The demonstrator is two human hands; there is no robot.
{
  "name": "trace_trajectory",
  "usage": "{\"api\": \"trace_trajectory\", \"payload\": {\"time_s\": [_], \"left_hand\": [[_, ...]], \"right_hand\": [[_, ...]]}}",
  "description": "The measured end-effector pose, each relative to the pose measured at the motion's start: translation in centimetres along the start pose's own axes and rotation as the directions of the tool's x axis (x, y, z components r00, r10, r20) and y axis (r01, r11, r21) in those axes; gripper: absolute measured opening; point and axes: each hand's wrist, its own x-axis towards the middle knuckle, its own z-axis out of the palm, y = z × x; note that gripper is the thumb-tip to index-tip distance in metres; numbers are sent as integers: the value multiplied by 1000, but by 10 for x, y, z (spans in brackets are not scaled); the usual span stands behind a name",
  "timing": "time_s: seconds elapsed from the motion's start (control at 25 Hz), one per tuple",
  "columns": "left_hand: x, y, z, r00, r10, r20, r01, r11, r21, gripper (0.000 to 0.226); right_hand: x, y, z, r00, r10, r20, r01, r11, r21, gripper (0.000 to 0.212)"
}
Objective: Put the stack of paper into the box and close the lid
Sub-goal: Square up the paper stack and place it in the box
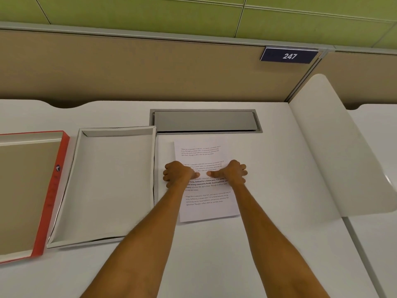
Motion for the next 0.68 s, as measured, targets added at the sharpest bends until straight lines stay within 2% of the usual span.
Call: {"api": "trace_trajectory", "payload": {"time_s": [0.2,0.32,0.4,0.52,0.68], "left_hand": [[-1,-6,1,998,48,29,-47,998,-49,79],[-8,-7,5,995,88,-47,-87,996,12,79],[-12,-10,10,975,198,-101,-195,980,39,72],[-15,-14,11,953,285,-105,-294,952,-84,60],[-11,-23,7,983,184,-6,-177,933,-314,59]], "right_hand": [[-4,-3,2,1000,-19,-16,19,999,42,102],[-5,1,2,998,-59,-3,59,986,158,101],[-7,2,2,999,-43,-10,43,988,148,102],[-9,3,4,998,-44,-37,48,993,108,98],[-12,11,3,995,-88,-47,95,980,174,86]]}}
